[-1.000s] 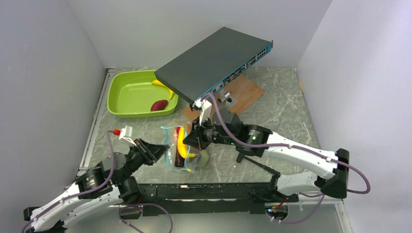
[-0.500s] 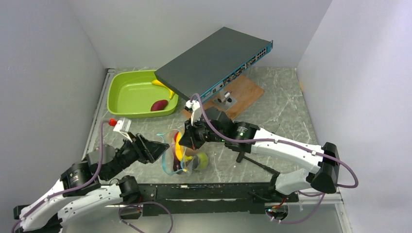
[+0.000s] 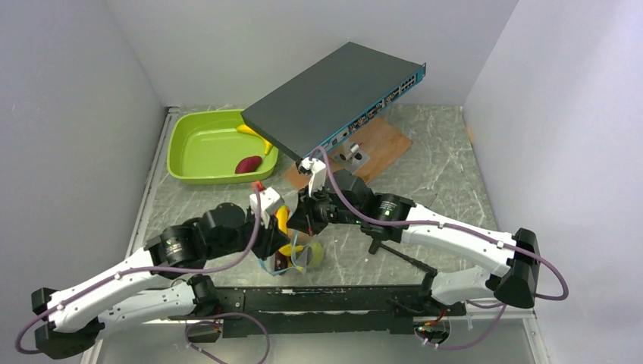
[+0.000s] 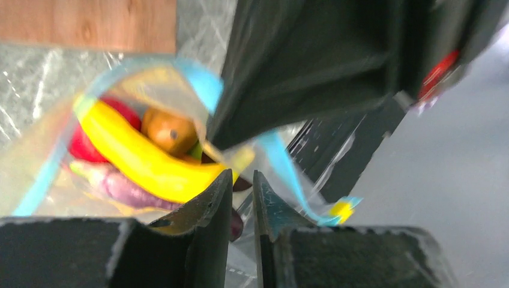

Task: Place the food in the zip-top bag and seal the zipper
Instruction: Adjust the fake fruit in the zipper food storage bag.

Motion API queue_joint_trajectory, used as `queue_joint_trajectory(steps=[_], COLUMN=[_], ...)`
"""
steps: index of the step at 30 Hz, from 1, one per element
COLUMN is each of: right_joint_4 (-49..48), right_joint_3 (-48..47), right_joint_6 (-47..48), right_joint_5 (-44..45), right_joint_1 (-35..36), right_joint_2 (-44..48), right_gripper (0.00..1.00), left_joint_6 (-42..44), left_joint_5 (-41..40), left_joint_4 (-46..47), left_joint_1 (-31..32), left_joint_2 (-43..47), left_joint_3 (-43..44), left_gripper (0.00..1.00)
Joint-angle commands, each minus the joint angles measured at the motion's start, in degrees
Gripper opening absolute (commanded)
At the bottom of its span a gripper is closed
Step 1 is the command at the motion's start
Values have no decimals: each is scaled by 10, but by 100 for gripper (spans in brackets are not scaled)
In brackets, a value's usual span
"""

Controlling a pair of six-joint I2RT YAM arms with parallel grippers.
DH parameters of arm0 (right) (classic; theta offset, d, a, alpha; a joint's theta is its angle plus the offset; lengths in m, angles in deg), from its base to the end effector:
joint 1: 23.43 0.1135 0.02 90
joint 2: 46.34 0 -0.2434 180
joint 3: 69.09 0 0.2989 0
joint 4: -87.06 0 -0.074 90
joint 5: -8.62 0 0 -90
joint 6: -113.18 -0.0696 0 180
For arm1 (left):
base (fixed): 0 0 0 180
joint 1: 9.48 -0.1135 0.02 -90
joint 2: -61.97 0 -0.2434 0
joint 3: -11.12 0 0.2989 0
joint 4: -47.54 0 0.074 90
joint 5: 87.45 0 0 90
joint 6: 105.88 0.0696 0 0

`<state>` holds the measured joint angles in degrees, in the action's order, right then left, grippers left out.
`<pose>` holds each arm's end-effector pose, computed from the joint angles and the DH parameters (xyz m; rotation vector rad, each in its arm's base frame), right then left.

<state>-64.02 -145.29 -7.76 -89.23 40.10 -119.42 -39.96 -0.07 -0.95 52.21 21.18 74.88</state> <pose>0.1592 0.3411 0.3004 -0.7159 2.1079 1.1279 0.1168 -0.2102 0.3273 0.6591 2.0312 -0.8807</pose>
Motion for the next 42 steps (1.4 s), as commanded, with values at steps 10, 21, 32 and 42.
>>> queue_joint_trajectory(steps=[10, 21, 32, 42], right_joint_4=[-50, -46, -59, -53], right_joint_3=[5, 13, 20, 35], right_joint_6=[-10, -12, -17, -16], right_joint_5=[-40, -44, -60, -61], right_joint_1=[-17, -33, -42, -56], right_joint_2=[24, 36, 41, 61], right_gripper=[0, 0, 0, 0], left_joint_6=[212, 307, 273, 250], left_joint_5=[62, 183, 222, 146], left_joint_4=[61, 105, 237, 326], left_joint_1=[2, -44, -71, -68], left_joint_2=[22, -49, -113, -124], left_joint_3=[-77, -103, -134, -184], left_gripper=[21, 45, 53, 41])
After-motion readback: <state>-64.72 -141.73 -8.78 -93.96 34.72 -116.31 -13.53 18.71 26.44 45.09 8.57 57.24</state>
